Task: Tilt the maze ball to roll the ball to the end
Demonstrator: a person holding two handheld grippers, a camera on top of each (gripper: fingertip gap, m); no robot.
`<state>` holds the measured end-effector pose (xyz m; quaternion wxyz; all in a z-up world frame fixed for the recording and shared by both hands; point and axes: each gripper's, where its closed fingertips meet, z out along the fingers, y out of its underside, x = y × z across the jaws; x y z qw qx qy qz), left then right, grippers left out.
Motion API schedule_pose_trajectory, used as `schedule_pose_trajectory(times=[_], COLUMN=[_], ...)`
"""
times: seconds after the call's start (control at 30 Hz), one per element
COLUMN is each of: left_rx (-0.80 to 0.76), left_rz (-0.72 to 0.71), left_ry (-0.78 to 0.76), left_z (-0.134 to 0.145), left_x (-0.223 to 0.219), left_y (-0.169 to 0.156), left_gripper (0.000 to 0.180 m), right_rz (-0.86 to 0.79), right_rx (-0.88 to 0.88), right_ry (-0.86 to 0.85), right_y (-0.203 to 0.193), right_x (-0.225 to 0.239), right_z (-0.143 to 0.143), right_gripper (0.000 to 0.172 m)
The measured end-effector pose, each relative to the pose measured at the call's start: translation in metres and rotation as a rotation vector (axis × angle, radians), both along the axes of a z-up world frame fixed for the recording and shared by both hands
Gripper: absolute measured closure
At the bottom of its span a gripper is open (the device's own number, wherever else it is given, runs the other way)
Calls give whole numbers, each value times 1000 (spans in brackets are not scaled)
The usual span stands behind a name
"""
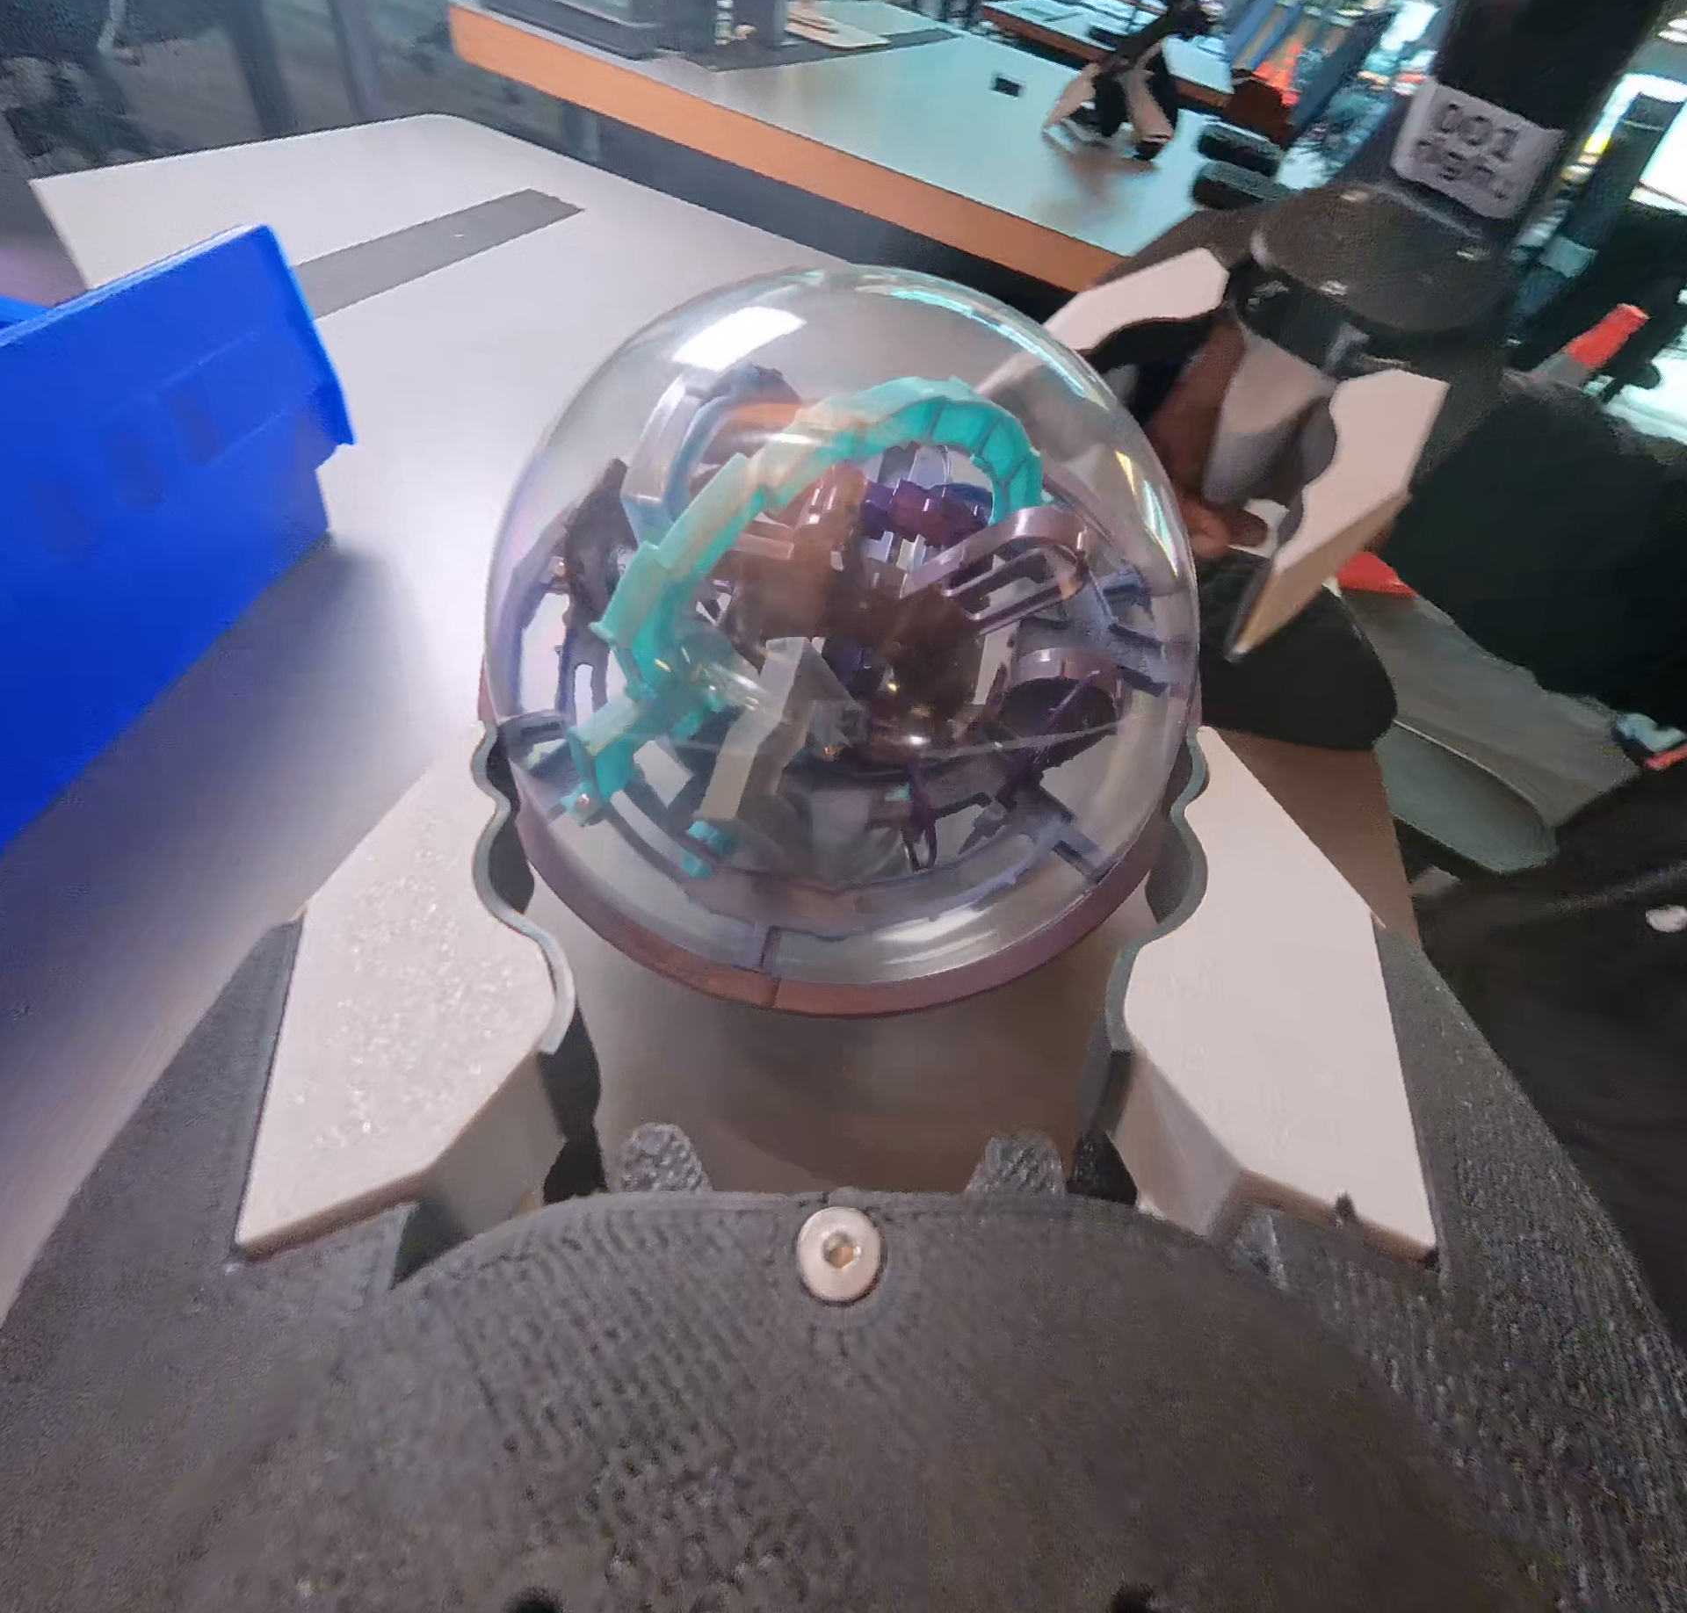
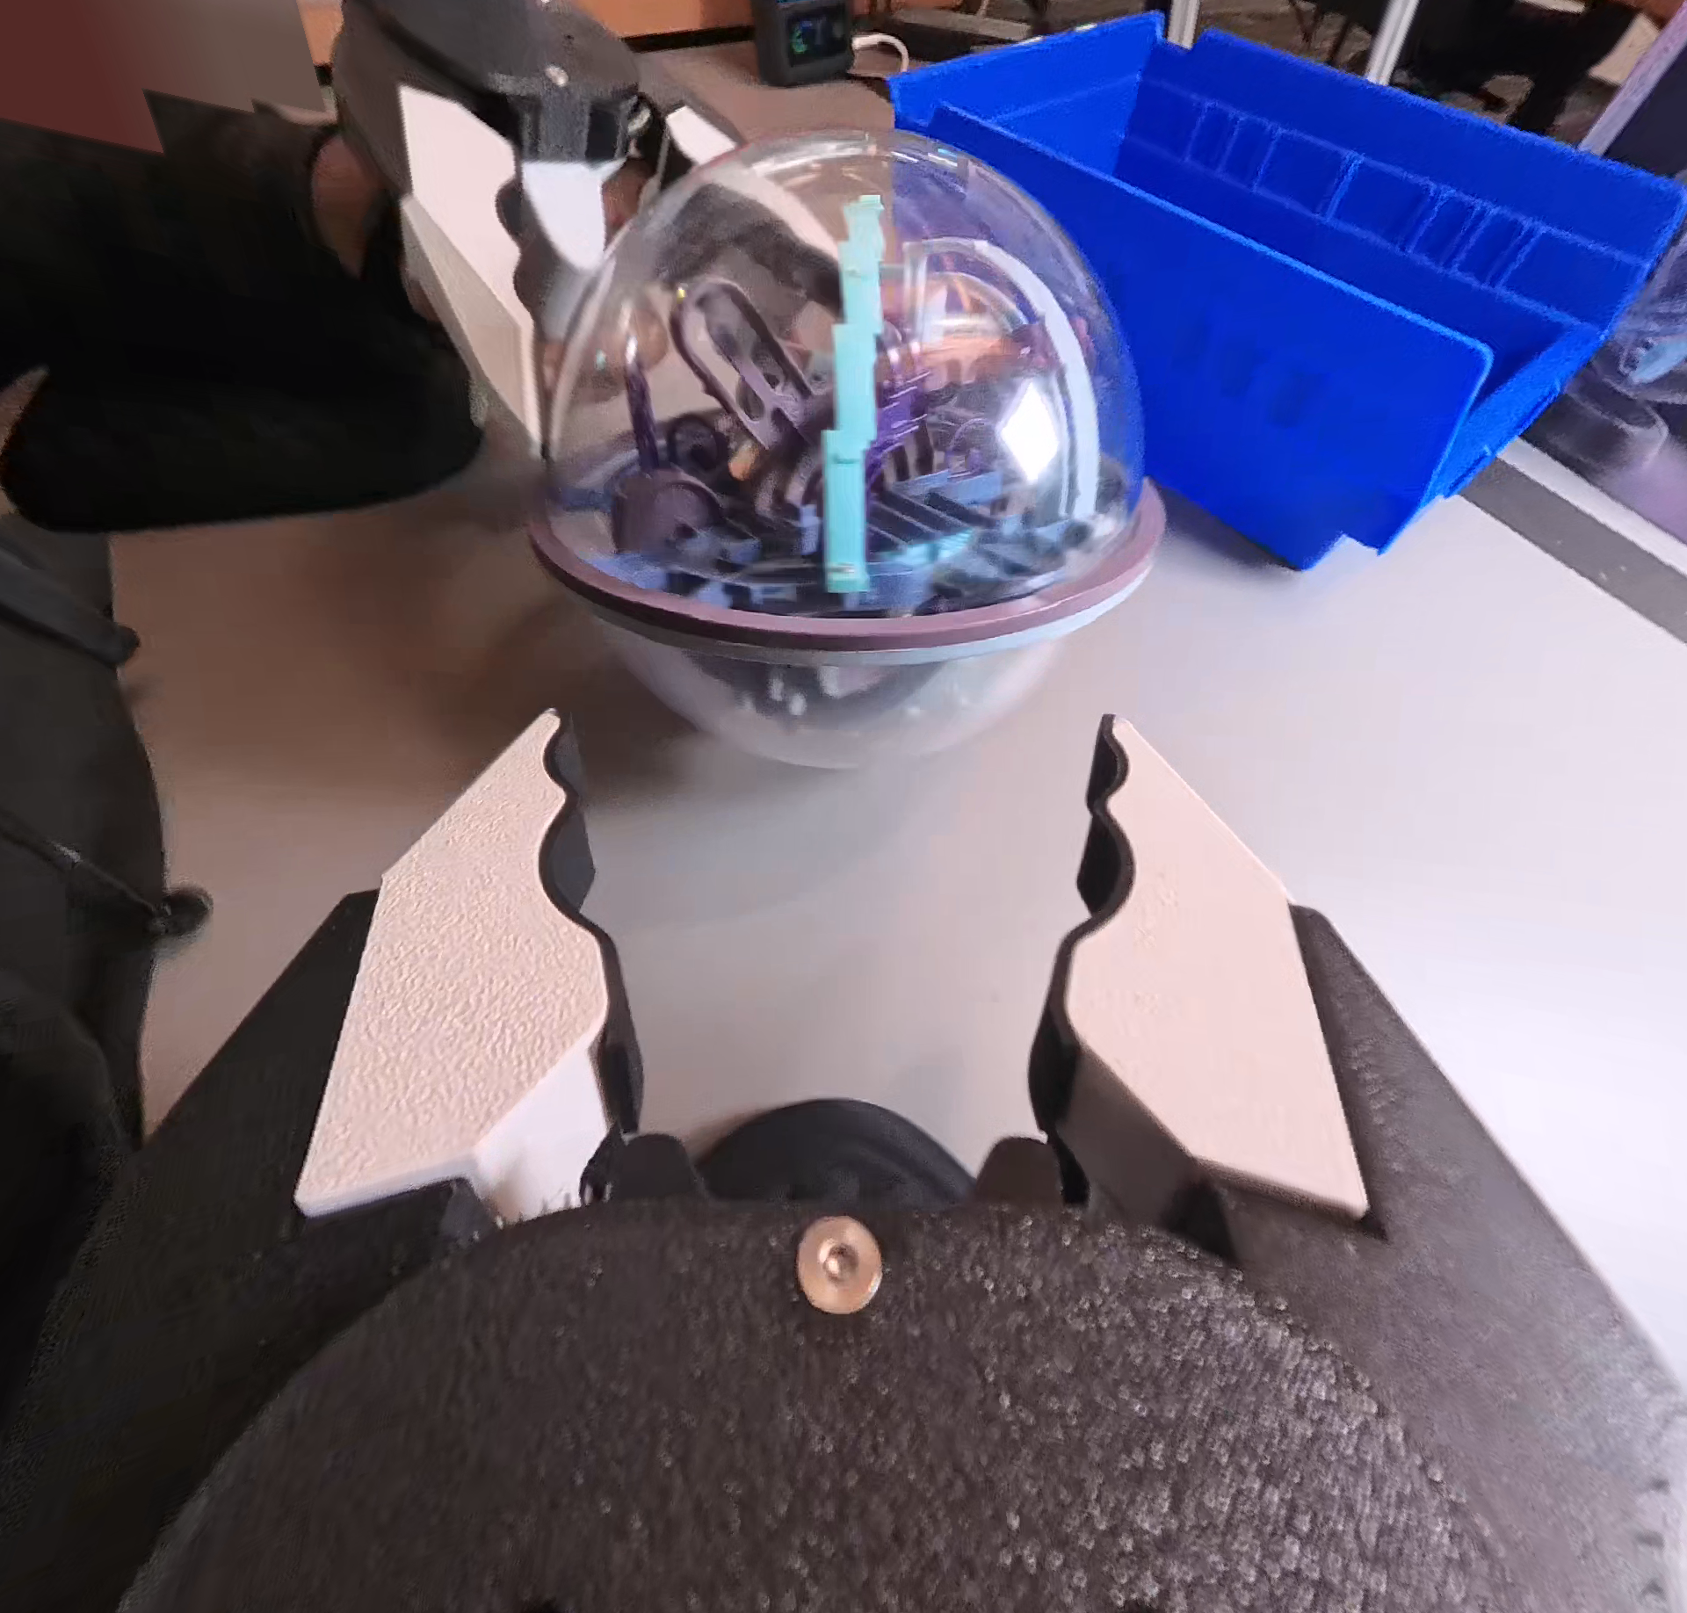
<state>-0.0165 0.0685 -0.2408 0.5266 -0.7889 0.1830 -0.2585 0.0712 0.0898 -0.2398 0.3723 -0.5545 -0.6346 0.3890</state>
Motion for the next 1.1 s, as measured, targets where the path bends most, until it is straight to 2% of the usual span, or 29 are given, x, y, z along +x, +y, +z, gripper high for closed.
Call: schedule_pose_trajectory(times=[0.13, 0.27, 0.33, 0.43, 0.57, 0.63, 0.87, 1.03, 1.1], left_rx=[-9, 58, 115, 130, 151, 171, 127, 34, -35], left_rz=[95, 68, 55, -40, -295, -317, -255, -224, -201], left_ry=[17, 15, 29, -17, -101, -90, -50, -124, -191], left_z=[-1, 13, 24, 27, 19, 11, -3, -6, -8], left_x=[0, 5, -3, -11, -7, -10, -4, -8, -10], left_y=[-2, -13, -15, -13, -14, -7, -2, -1, 1], left_gripper=[44, 59, 60, 51, 44, 44, 47, 48, 48], right_rz=[-107, -90, -69, -43, 17, 44, 86, 110, 127], right_rx=[-102, -152, -173, -190, -169, -146, -171, -226, -234], right_ry=[54, 68, 70, 85, 99, 97, 99, 133, 161], right_y=[-4, -2, -2, 0, 0, 1, 3, 6, 5], right_x=[-11, -15, -14, -13, -14, -16, -23, -29, -29], right_z=[4, 2, 0, 0, 0, 0, 3, 10, 14], right_gripper=[60, 63, 66, 69, 76, 78, 77, 75, 67])
